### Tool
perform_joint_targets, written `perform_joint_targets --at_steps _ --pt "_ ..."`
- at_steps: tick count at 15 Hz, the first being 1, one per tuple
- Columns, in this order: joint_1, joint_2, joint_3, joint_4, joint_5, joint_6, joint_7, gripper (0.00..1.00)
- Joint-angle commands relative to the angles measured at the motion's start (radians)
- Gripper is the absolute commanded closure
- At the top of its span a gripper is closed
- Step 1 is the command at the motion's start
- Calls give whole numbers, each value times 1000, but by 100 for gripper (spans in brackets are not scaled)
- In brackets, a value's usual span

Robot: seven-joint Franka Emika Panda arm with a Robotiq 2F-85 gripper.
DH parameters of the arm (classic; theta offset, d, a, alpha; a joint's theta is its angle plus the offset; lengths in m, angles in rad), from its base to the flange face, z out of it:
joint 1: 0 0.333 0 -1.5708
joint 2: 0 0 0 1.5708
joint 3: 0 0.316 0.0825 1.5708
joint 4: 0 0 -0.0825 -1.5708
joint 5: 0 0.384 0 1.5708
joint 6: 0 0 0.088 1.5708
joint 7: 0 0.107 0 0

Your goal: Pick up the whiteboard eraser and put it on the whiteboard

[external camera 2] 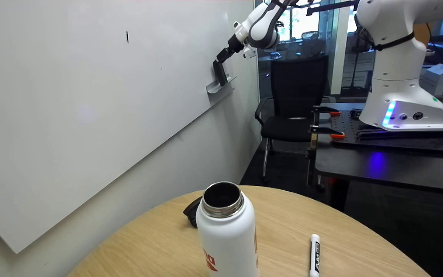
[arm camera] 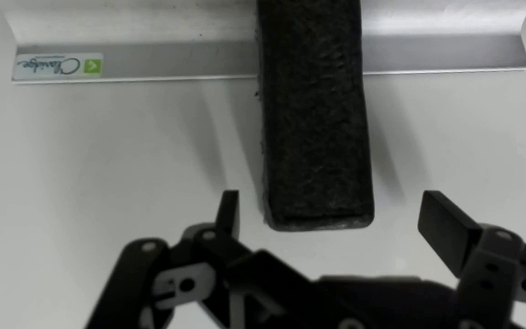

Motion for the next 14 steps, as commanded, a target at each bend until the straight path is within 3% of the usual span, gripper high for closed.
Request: perform_joint_targets --at_steps 1,4,6,7,8,11,12,14 --pt "15 80 -21 -22 42 0 -23 0" --pt "-44 185 10 -100 22 0 0 0" --pt "-126 266 77 -199 -24 -24 39 0" --pt "-243 277 211 -245 15 -88 -19 0" --pt "-298 298 256 -266 -84 -145 79 0" --pt "-540 241 524 -315 -151 -300 91 0" --pt "-608 262 610 -345 -51 -334 28 0" --pt "-768 295 771 -384 12 -363 36 0"
